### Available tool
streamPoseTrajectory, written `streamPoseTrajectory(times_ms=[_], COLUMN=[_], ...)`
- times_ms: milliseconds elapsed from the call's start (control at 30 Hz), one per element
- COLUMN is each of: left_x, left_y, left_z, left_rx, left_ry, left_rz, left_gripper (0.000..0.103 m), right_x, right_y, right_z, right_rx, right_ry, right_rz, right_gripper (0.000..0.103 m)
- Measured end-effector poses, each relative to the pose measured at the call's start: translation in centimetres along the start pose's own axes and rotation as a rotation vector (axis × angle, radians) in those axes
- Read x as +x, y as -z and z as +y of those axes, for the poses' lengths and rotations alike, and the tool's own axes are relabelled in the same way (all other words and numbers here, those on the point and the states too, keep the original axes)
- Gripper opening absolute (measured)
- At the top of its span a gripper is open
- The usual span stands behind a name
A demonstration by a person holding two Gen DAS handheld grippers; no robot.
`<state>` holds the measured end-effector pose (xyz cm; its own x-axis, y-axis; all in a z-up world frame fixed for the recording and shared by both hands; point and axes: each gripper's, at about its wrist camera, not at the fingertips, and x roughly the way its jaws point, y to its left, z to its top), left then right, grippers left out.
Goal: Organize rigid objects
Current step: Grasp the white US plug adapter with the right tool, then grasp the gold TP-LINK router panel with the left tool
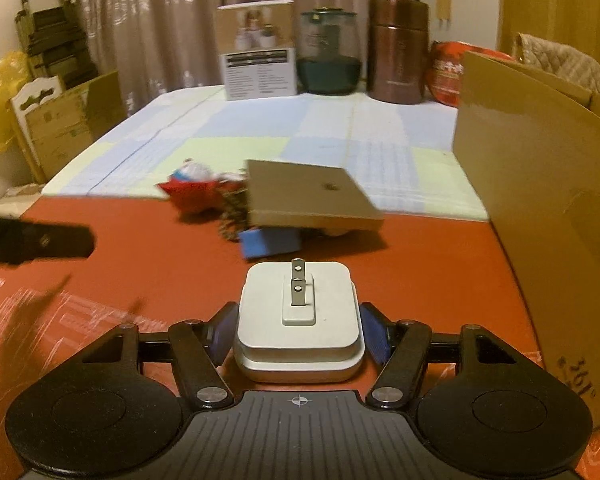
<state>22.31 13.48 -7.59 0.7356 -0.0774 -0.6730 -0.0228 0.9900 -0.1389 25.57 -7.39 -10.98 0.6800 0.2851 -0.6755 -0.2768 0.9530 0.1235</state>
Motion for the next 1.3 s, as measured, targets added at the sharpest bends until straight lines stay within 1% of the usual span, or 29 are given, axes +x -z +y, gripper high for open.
streamPoseTrajectory(times_ms=[100,200,300,400,467,533,600,667,767,833,900,1000,1033,1100,1167,1200,1233,1300], left_x=[0.5,1.3,2.2,3.3,4.0,4.9,5.6,6.1,6.6,6.8,6.9,7.2,7.3,7.6,7.7,7.6,7.5,7.4], left_y=[0.0,-0.1,-0.3,-0.6,-0.6,-0.7,-0.8,-0.8,-0.9,-1.2,-1.4,-1.9,-2.0,-2.3,-2.4,-2.4,-2.5,-2.6], left_z=[-0.5,-1.2,-2.1,-3.4,-4.3,-5.3,-6.1,-6.8,-7.5,-7.6,-7.4,-7.4,-7.4,-7.4,-7.3,-7.1,-6.9,-6.1], left_rx=[0.023,0.043,0.046,0.064,0.096,0.132,0.171,0.204,0.221,0.198,0.138,0.092,0.083,0.057,0.042,0.037,0.027,-0.001], left_ry=[0.004,0.024,0.074,0.128,0.152,0.175,0.202,0.216,0.245,0.269,0.299,0.302,0.300,0.309,0.303,0.299,0.295,0.294], left_rz=[0.004,0.011,0.020,0.023,0.022,0.028,0.029,0.021,0.000,-0.008,-0.011,-0.010,-0.008,0.008,0.015,0.017,0.020,0.035], left_gripper=[0.075,0.075,0.074,0.071,0.062,0.046,0.039,0.036,0.035,0.035,0.035,0.035,0.029,0.021,0.018,0.011,0.000,0.000], right_x=[0.6,0.9,1.2,1.2,1.1,0.9,0.7,0.5,0.3,0.1,0.1,0.1,0.1,0.1,0.0,0.0,0.1,0.2], right_y=[-1.0,-2.0,-2.5,-2.6,-2.5,-2.3,-2.2,-2.1,-2.0,-2.0,-2.0,-1.9,-2.0,-2.0,-2.0,-2.1,-2.2,-2.5], right_z=[-1.3,-2.5,-3.4,-4.4,-4.8,-5.1,-5.5,-6.0,-6.5,-6.7,-6.8,-7.1,-7.1,-7.1,-7.0,-7.0,-7.0,-6.9], right_rx=[0.025,0.053,0.060,0.085,0.087,0.079,0.081,0.092,0.100,0.102,0.108,0.117,0.116,0.120,0.117,0.115,0.111,0.109], right_ry=[0.004,0.004,0.002,0.003,-0.001,0.000,-0.003,-0.002,-0.007,-0.011,-0.012,-0.012,-0.015,-0.021,-0.022,-0.017,-0.014,-0.015], right_rz=[-0.001,-0.013,-0.021,-0.018,-0.010,-0.007,-0.006,-0.004,-0.002,-0.002,-0.002,-0.002,-0.002,-0.001,-0.006,-0.010,-0.014,-0.017], right_gripper=[0.061,0.061,0.061,0.061,0.061,0.061,0.061,0.061,0.061,0.061,0.061,0.061,0.061,0.061,0.061,0.061,0.061,0.061])
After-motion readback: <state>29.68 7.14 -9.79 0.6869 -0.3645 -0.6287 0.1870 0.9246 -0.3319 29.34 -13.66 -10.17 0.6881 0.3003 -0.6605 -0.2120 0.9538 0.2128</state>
